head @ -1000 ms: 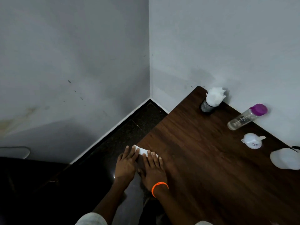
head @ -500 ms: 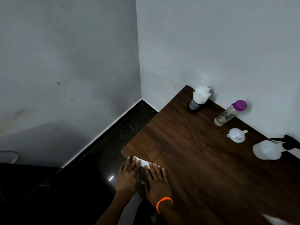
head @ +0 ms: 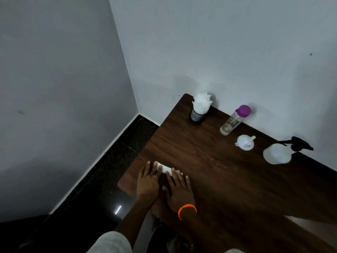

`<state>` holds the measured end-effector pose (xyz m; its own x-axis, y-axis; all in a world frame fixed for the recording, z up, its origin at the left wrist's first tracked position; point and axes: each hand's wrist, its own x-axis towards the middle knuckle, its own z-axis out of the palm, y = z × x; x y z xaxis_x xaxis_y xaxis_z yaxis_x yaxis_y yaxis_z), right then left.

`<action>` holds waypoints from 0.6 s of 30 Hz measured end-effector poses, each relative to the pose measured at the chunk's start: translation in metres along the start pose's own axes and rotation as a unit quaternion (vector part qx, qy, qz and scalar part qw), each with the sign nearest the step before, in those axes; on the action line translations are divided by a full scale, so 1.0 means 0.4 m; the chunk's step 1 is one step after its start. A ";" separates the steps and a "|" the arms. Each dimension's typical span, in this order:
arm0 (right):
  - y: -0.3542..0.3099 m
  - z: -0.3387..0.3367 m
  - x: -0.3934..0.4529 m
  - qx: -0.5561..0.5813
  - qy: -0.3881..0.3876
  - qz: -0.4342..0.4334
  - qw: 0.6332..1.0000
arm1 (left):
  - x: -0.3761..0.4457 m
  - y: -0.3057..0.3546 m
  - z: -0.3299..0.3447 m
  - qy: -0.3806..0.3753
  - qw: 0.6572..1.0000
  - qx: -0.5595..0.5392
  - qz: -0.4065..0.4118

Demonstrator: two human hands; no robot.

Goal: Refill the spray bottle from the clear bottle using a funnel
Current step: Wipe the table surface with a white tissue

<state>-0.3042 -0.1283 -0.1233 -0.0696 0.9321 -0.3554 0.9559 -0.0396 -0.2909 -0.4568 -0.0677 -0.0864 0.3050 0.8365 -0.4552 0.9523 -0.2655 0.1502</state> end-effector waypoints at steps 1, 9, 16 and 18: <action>0.010 -0.007 0.017 0.002 0.004 0.008 1.000 | 0.024 0.008 -0.009 0.010 1.000 0.003 0.006; 0.109 -0.091 0.153 0.017 0.046 0.064 0.997 | 0.230 0.077 -0.093 0.018 0.997 0.019 0.069; 0.220 -0.141 0.275 0.025 0.092 0.121 0.988 | 0.415 0.169 -0.146 0.039 0.993 0.031 0.110; 0.259 -0.161 0.298 0.029 0.102 0.132 0.986 | 0.459 0.201 -0.153 0.047 0.991 0.030 0.124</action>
<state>-0.1951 0.0018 -0.1385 0.2438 0.9393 -0.2415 0.9146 -0.3055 -0.2650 -0.3244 0.0938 -0.1039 0.5307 0.7819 -0.3272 0.8475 -0.4941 0.1940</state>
